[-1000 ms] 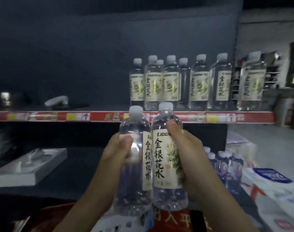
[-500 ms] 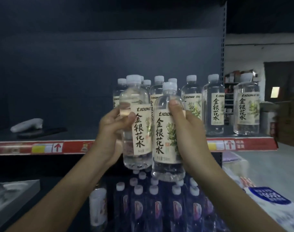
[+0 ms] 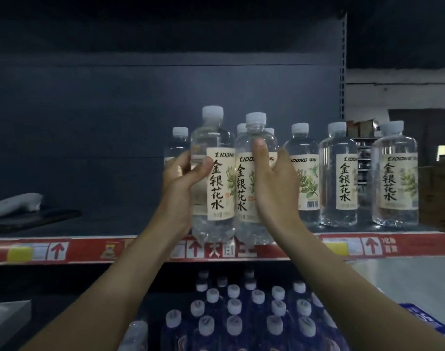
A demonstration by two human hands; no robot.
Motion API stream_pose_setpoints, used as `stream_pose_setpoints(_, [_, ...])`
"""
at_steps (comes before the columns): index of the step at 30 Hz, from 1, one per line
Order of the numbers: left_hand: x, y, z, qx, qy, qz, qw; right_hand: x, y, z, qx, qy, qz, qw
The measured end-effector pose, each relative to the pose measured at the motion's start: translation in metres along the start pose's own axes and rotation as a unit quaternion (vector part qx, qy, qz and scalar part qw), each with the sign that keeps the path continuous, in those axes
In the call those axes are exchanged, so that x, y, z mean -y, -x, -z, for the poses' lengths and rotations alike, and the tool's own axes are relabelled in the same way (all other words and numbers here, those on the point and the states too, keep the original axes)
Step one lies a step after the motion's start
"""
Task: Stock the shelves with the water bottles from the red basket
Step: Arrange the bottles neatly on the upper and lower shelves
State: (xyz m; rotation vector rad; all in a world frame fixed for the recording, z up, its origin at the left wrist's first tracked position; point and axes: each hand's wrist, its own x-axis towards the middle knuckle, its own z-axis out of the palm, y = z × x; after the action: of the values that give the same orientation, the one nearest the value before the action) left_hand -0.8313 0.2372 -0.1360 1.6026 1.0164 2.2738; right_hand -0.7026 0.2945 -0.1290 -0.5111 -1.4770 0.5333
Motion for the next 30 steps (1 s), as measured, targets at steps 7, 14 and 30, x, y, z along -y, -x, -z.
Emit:
stream_pose_setpoints(7, [0.017, 0.007, -0.01, -0.074, -0.058, -0.098, 0.991, -0.01, -0.003, -0.006, 0.01, 0.008, 0.016, 1.0])
stream_pose_setpoints(14, [0.028, 0.033, -0.009, -0.075, -0.353, -0.119, 0.925, -0.016, 0.016, 0.007, 0.085, 0.148, 0.063, 0.983])
stream_pose_setpoints(30, [0.028, 0.018, -0.002, -0.025, -0.382, -0.007, 0.924, -0.032, 0.003, 0.013, 0.15, 0.201, 0.031, 0.968])
